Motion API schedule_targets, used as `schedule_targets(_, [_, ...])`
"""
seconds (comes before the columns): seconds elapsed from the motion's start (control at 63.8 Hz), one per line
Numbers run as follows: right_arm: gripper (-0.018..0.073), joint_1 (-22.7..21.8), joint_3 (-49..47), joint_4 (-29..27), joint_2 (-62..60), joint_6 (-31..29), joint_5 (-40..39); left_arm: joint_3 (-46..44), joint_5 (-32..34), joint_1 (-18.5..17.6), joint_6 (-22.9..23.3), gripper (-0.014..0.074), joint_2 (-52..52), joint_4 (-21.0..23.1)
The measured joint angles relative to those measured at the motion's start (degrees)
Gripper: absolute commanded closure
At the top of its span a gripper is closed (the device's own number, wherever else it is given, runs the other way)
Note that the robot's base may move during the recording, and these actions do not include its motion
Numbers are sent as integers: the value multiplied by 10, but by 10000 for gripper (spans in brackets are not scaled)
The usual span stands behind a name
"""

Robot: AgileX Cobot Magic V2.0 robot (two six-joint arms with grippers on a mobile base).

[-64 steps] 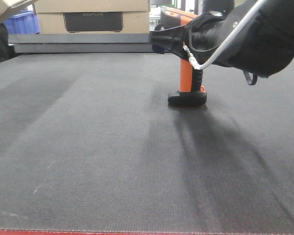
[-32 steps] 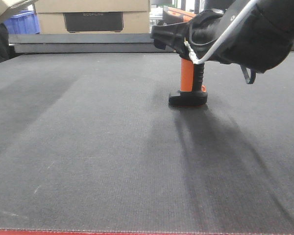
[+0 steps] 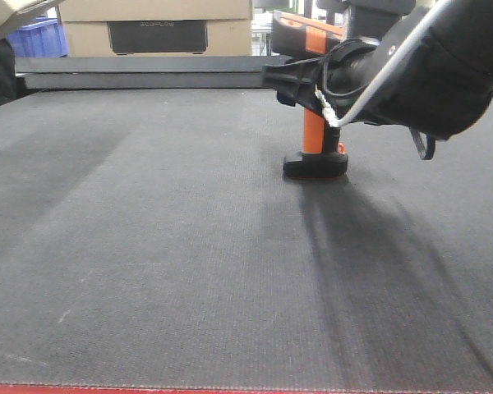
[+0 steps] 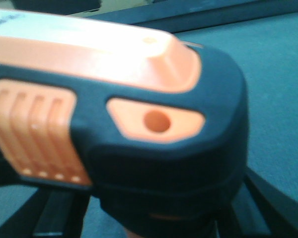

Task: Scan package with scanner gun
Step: 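Lift the scanner gun off the belt with the right gripper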

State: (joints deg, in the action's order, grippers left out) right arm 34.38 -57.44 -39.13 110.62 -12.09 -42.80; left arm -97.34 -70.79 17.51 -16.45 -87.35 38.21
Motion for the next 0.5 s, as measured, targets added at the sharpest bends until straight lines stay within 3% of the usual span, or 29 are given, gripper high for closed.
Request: schedule_targets(0.501, [284,0,9,17,-34,0,30,0,0,0,0,708,0,0])
